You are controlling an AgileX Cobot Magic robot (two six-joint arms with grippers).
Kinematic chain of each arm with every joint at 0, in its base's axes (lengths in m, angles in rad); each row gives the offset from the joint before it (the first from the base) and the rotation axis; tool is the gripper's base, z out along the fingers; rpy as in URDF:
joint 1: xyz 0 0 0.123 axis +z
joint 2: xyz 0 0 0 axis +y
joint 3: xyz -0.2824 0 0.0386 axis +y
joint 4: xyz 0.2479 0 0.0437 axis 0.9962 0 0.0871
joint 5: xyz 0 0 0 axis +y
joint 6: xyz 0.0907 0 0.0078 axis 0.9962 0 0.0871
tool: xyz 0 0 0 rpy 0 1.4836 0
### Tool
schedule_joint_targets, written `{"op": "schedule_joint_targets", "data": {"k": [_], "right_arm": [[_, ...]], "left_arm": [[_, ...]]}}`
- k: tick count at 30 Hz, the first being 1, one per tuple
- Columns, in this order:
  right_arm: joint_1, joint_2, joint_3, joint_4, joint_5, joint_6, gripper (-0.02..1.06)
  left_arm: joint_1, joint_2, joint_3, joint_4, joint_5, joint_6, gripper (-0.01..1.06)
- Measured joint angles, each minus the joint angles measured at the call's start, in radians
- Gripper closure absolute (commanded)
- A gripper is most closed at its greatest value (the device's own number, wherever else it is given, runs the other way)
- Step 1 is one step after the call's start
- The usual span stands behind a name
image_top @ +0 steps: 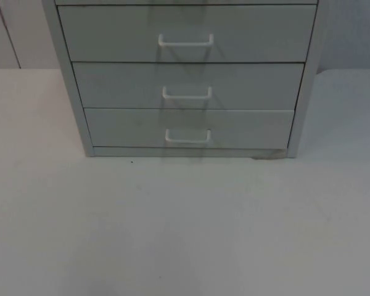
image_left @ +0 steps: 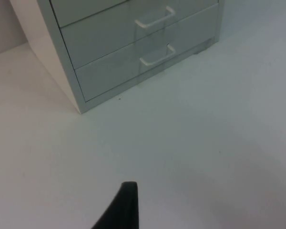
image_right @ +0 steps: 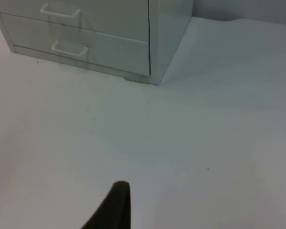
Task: Open the drawer with the left hand, place the block into the drawer with the right hand, then close the drawer with the left hand.
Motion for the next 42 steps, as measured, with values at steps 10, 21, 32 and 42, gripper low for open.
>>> {"op": "schedule_joint_targets", "data": {"k": [10, 21, 32, 42], "right_arm": [[-0.214, 0.0, 0.0, 0.0, 0.0, -0.002, -0.01], [-0.403, 0.0, 0.0, 0.0, 0.0, -0.002, -0.01], [-0.332, 0.0, 0.0, 0.0, 0.0, -0.002, -0.01], [-0.331, 0.0, 0.0, 0.0, 0.0, -0.002, -0.01]], "left_arm": [[0.0, 0.0, 0.0, 0.0, 0.0, 0.0, 0.0], [0.0, 0.0, 0.0, 0.0, 0.0, 0.0, 0.0], [0.0, 0.0, 0.0, 0.0, 0.0, 0.0, 0.0], [0.013, 0.0, 0.0, 0.002, 0.0, 0.0, 0.0]]}}
